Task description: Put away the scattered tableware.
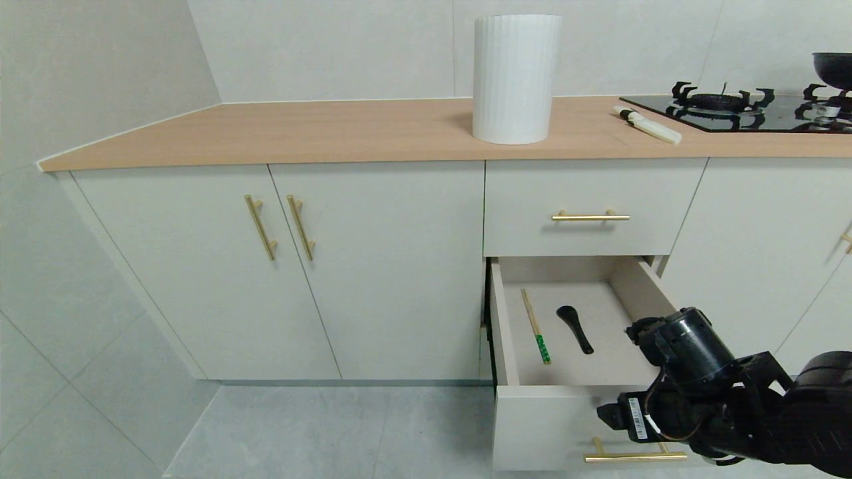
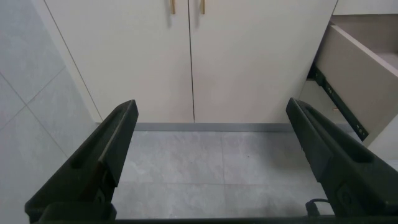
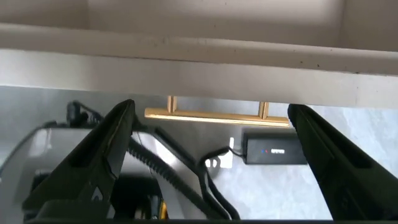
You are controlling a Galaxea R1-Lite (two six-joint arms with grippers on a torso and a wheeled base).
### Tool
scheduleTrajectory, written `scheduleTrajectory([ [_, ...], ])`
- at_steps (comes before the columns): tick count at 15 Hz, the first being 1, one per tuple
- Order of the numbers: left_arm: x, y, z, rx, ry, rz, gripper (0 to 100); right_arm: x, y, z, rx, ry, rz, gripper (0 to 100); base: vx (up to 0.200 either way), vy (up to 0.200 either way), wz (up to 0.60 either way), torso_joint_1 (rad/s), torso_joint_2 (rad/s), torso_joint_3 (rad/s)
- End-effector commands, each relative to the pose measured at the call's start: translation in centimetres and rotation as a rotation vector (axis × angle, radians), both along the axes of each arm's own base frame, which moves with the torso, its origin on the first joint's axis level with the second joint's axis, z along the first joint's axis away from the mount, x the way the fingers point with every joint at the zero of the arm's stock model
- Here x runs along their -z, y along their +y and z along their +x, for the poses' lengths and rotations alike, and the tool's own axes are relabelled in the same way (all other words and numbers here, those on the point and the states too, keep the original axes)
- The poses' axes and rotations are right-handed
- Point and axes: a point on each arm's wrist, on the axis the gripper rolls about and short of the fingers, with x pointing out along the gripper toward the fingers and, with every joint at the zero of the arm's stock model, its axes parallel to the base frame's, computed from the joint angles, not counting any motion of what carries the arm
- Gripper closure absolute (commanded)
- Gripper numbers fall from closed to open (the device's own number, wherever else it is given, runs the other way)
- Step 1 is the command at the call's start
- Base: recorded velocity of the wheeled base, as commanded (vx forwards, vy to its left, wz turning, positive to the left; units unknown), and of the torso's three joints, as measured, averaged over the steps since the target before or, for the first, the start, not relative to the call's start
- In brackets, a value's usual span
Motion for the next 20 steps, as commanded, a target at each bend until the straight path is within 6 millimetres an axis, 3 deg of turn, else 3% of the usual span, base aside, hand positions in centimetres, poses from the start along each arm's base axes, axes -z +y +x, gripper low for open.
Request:
scheduleTrajectory([
  [1, 0.0, 0.0, 0.0, -0.001, 0.0, 0.0, 0, 0.4, 0.3, 0.5, 0.013, -0.003, -0.023, 0, 0.0, 0.0, 0.0, 0.0, 0.0, 0.0],
  [7, 0.0, 0.0, 0.0, -0.001, 0.0, 0.0, 0, 0.3, 0.4, 3.0, 0.05, -0.037, -0.011, 0, 0.0, 0.0, 0.0, 0.0, 0.0, 0.0],
  [13, 0.0, 0.0, 0.0, -0.001, 0.0, 0.001, 0, -0.1, -0.2, 7.1, 0.094, -0.083, -0.016, 0, 0.0, 0.0, 0.0, 0.0, 0.0, 0.0],
  [20, 0.0, 0.0, 0.0, -0.001, 0.0, 0.0, 0, 0.1, 0.1, 10.5, 0.103, -0.113, -0.017, 0, 0.0, 0.0, 0.0, 0.0, 0.0, 0.0],
])
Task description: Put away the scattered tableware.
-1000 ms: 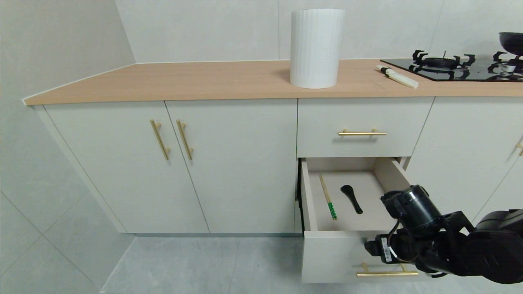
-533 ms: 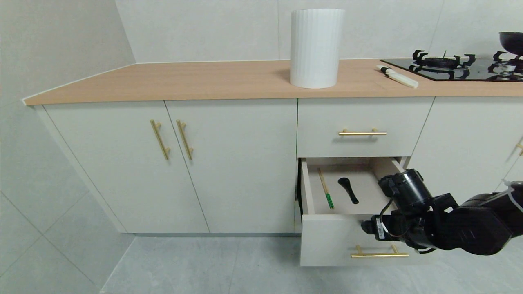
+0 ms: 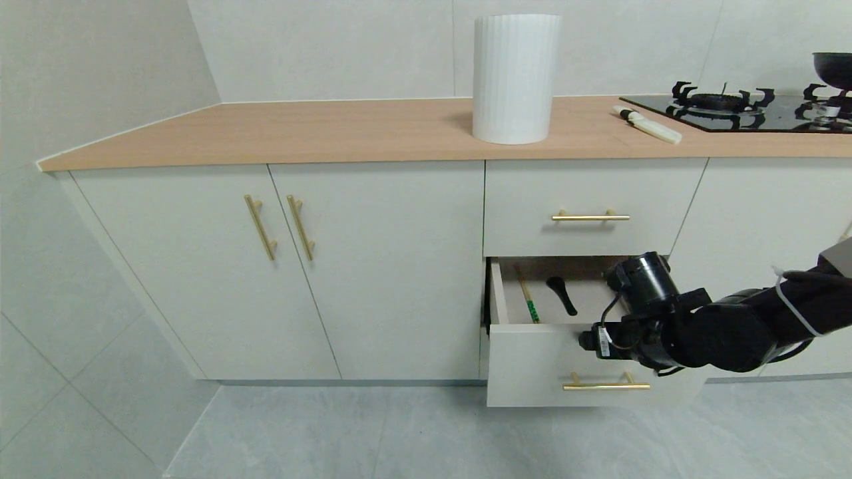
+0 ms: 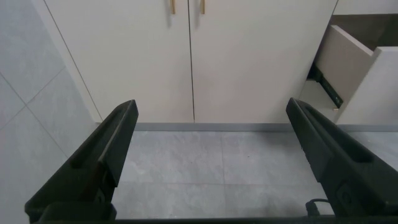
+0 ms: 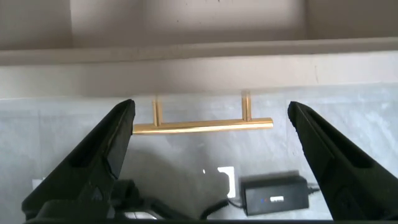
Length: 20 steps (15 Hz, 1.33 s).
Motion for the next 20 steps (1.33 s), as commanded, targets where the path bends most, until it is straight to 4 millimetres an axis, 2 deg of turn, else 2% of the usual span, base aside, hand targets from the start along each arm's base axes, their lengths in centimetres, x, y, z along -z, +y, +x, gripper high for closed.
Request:
scheduleTrajectory([
  [1, 0.0, 0.0, 0.0, -0.001, 0.0, 0.0, 0, 0.5, 0.4, 1.2, 0.001, -0.007, 0.003, 0, 0.0, 0.0, 0.0, 0.0, 0.0, 0.0],
  [7, 0.0, 0.0, 0.0, -0.001, 0.0, 0.0, 0, 0.2, 0.8, 4.4, -0.006, -0.059, 0.009, 0, 0.0, 0.0, 0.0, 0.0, 0.0, 0.0],
  [10, 0.0, 0.0, 0.0, -0.001, 0.0, 0.0, 0, 0.1, 0.7, 5.3, -0.016, -0.072, 0.01, 0, 0.0, 0.0, 0.0, 0.0, 0.0, 0.0],
  [12, 0.0, 0.0, 0.0, -0.001, 0.0, 0.0, 0, 0.0, 0.1, 6.6, 0.003, -0.089, 0.012, 0, 0.0, 0.0, 0.0, 0.0, 0.0, 0.0],
  [15, 0.0, 0.0, 0.0, -0.001, 0.0, 0.0, 0, 0.3, -0.4, 7.4, -0.009, -0.09, 0.012, 0, 0.0, 0.0, 0.0, 0.0, 0.0, 0.0],
  [20, 0.0, 0.0, 0.0, -0.001, 0.0, 0.001, 0, 1.8, -2.4, 9.9, 0.039, -0.138, 0.041, 0, 0.0, 0.0, 0.0, 0.0, 0.0, 0.0],
])
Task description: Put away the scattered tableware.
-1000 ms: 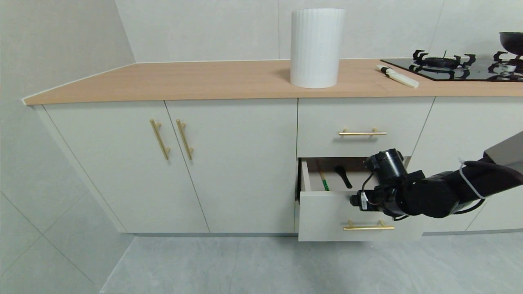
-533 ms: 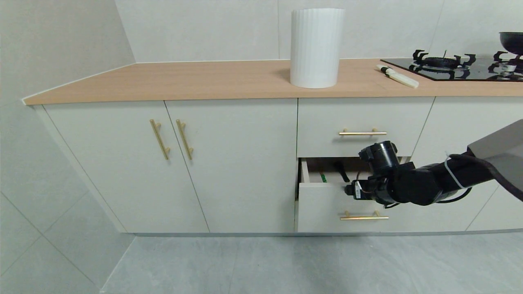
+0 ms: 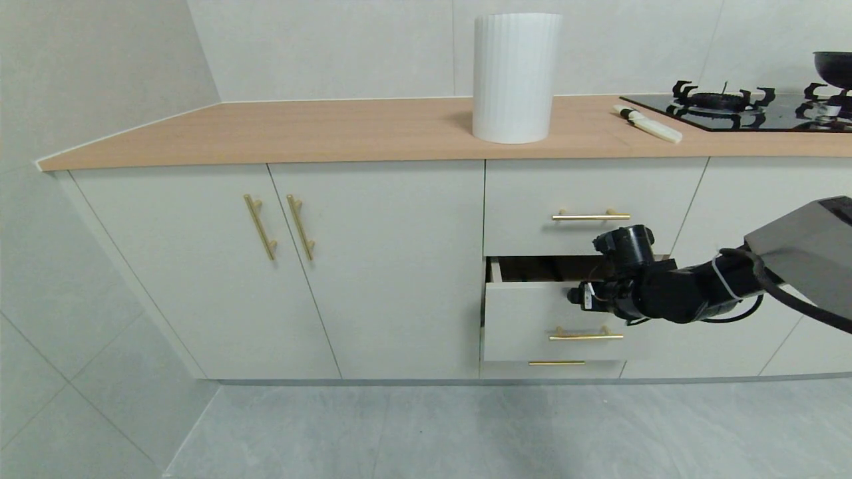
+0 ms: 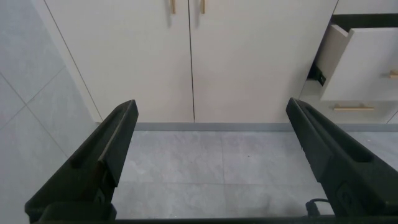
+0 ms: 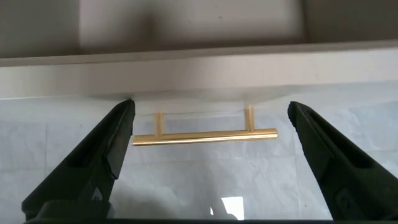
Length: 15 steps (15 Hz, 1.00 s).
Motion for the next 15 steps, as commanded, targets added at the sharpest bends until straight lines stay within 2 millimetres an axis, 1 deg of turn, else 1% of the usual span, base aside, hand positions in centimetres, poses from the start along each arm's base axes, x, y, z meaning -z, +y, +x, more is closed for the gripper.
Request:
scheduleTrajectory([
  [1, 0.0, 0.0, 0.0, -0.001, 0.0, 0.0, 0, 1.5, -0.6, 0.9, 0.013, -0.011, 0.01, 0, 0.0, 0.0, 0.0, 0.0, 0.0, 0.0],
  [2, 0.0, 0.0, 0.0, -0.001, 0.0, 0.0, 0, 2.0, -0.9, 1.3, 0.021, -0.035, 0.015, 0, 0.0, 0.0, 0.0, 0.0, 0.0, 0.0],
  [4, 0.0, 0.0, 0.0, -0.001, 0.0, 0.0, 0, 2.7, -0.8, 1.7, 0.021, -0.08, 0.026, 0, 0.0, 0.0, 0.0, 0.0, 0.0, 0.0],
  [9, 0.0, 0.0, 0.0, -0.001, 0.0, 0.0, 0, 3.8, -1.1, 2.9, 0.032, -0.175, 0.048, 0, 0.0, 0.0, 0.0, 0.0, 0.0, 0.0],
  [15, 0.0, 0.0, 0.0, -0.001, 0.0, 0.001, 0, 4.3, -1.0, 3.9, 0.037, -0.235, 0.065, 0, 0.0, 0.0, 0.0, 0.0, 0.0, 0.0],
])
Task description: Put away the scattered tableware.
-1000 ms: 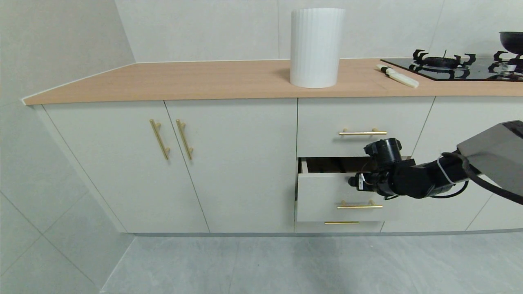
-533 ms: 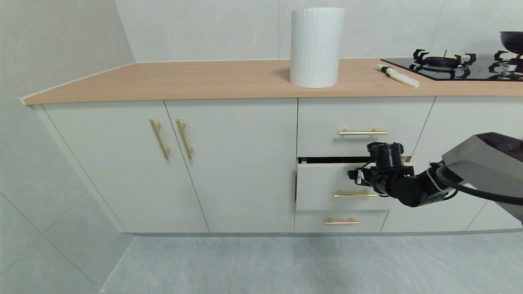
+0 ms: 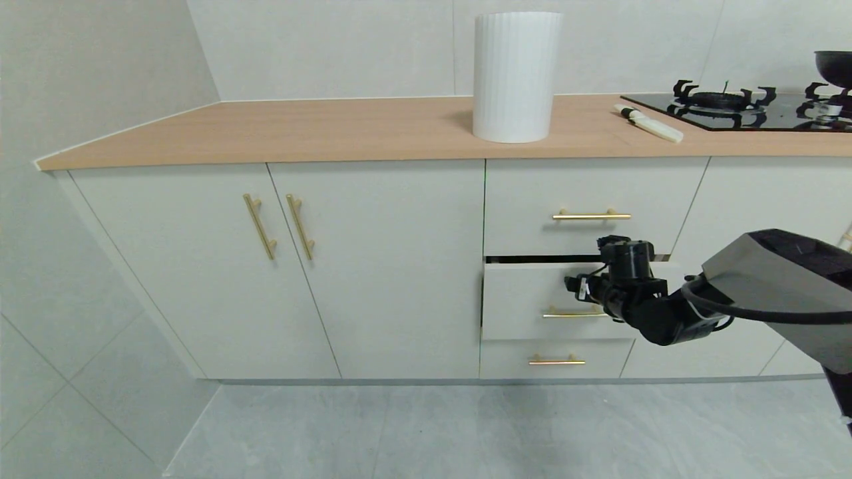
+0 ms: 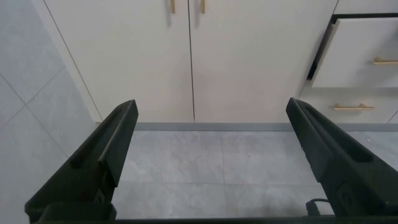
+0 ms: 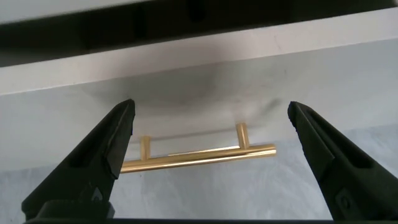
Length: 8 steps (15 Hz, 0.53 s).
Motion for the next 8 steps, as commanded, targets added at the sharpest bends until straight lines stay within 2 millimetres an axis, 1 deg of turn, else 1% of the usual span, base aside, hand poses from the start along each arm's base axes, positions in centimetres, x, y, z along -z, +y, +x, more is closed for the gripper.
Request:
scheduleTrajectory([
  [1, 0.0, 0.0, 0.0, -0.001, 0.0, 0.0, 0, 0.7, 0.1, 0.3, 0.001, 0.007, -0.001, 0, 0.0, 0.0, 0.0, 0.0, 0.0, 0.0],
  [4, 0.0, 0.0, 0.0, -0.001, 0.0, 0.0, 0, 0.8, 0.1, 0.9, 0.008, -0.005, 0.004, 0, 0.0, 0.0, 0.0, 0.0, 0.0, 0.0],
  [5, 0.0, 0.0, 0.0, -0.001, 0.0, 0.0, 0, 1.0, -0.3, 1.2, 0.018, -0.007, 0.006, 0, 0.0, 0.0, 0.0, 0.0, 0.0, 0.0],
  [8, 0.0, 0.0, 0.0, -0.001, 0.0, 0.0, 0, 1.3, -0.3, 2.2, 0.042, -0.032, 0.048, 0, 0.0, 0.0, 0.0, 0.0, 0.0, 0.0],
])
